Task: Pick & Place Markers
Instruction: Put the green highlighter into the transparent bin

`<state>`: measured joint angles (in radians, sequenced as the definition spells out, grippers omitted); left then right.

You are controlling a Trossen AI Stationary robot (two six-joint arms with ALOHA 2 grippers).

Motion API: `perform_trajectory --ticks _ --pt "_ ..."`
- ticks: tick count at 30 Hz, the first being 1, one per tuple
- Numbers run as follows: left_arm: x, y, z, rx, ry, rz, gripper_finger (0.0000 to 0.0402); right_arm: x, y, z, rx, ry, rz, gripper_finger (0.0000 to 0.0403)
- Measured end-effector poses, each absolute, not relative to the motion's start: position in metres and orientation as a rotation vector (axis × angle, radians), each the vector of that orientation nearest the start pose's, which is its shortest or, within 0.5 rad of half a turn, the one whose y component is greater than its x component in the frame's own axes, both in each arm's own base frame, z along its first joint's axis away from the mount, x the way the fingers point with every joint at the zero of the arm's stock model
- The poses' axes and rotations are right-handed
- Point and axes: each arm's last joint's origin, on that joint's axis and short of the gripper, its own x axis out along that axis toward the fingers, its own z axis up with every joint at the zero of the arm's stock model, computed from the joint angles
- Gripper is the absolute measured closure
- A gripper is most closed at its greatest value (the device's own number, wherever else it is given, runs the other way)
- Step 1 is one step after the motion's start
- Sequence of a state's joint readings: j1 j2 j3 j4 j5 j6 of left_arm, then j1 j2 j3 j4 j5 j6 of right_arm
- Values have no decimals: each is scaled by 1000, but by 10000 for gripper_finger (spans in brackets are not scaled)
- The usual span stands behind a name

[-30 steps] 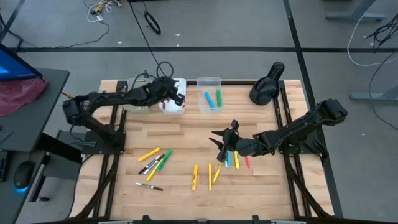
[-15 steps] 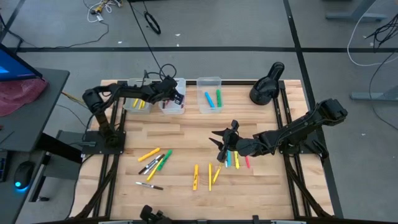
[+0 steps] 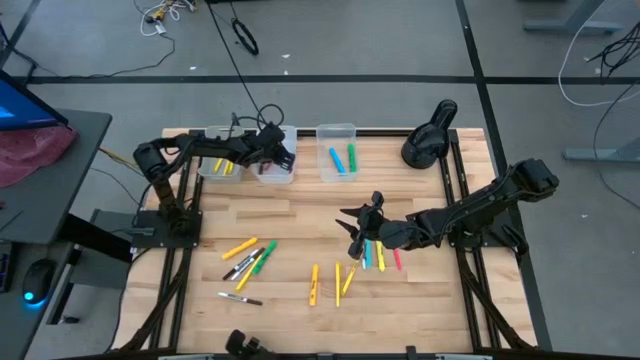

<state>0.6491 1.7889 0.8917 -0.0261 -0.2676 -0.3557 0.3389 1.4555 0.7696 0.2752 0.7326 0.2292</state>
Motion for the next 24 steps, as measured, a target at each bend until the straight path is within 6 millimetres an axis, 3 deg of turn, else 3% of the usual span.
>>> perform_trajectory --ticks 6,14,19,24 --pt "263 205 146 -511 728 942 221 289 81 221 14 308 -425 259" --pt "263 185 200 -458 563 857 216 289 81 221 12 308 -425 259" --pt "265 147 245 -355 451 709 224 288 81 221 10 310 -425 259" --pt "270 82 281 -199 371 496 225 288 81 221 8 314 -425 259"
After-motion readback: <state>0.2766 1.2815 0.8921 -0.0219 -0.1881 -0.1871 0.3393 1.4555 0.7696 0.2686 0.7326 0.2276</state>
